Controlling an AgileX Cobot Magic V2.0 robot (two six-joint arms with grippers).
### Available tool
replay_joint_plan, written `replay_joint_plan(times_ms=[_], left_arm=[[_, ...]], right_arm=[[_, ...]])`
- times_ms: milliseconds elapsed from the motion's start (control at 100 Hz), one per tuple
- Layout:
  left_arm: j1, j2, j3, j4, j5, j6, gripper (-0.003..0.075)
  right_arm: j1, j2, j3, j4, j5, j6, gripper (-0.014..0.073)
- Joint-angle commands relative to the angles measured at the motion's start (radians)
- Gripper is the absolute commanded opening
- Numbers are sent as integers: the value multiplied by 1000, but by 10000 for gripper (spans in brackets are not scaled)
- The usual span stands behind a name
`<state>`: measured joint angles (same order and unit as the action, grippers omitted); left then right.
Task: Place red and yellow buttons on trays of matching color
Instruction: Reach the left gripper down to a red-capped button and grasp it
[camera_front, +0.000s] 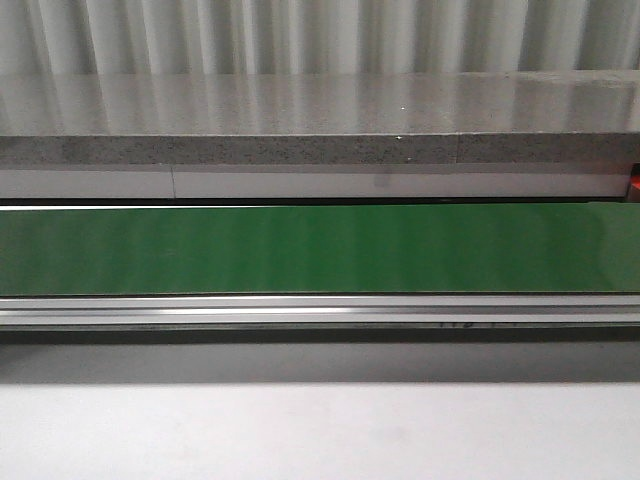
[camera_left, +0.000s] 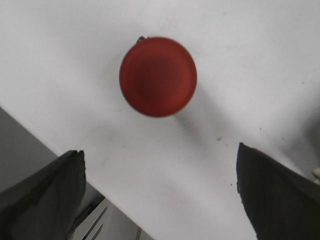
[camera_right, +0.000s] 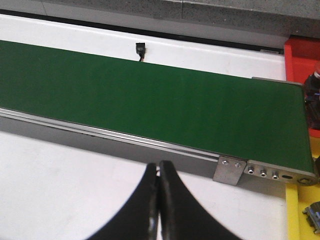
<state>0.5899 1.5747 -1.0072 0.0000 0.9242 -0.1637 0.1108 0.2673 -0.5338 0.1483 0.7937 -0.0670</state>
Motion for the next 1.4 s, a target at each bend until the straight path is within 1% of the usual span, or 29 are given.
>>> replay_joint_plan(times_ms=[0, 280, 360, 430, 480, 520, 650, 720, 810, 990, 1120, 1260, 1390], left_arm=[[3, 2, -29, 0, -63, -2, 587], [3, 58, -29, 0, -200, -4, 587], [3, 58, -29, 0, -221, -4, 575], [3, 58, -29, 0, -228, -4, 532], [3, 58, -29, 0, -228, -4, 486], [3, 58, -29, 0, -228, -4, 433], [3, 58, -29, 0, -230, -4, 322], [3, 58, -29, 5, -230, -4, 281], [3, 58, -29, 11, -230, -4, 249], [1, 56, -29, 18, -232, -4, 239], [-18, 14, -38, 12, -230, -2, 239], [-78, -46, -95, 8, -203, 0, 239], [-165, -99, -172, 8, -160, 0, 239]], right_arm=[[0, 10, -25, 0, -63, -11, -67], [0, 10, -25, 0, -63, -11, -67], [0, 10, -25, 0, -63, -11, -67], [0, 10, -25, 0, -63, -11, -67], [0, 10, -25, 0, -63, -11, -67], [0, 10, -25, 0, -63, -11, -67], [0, 10, -25, 0, -63, -11, -67], [0, 10, -25, 0, -63, -11, -67], [0, 10, -25, 0, -63, -11, -67], [0, 10, -25, 0, -63, -11, -67], [0, 10, -25, 0, -63, -11, -67], [0, 10, -25, 0, -63, -11, -67], [0, 10, -25, 0, -63, -11, -67]])
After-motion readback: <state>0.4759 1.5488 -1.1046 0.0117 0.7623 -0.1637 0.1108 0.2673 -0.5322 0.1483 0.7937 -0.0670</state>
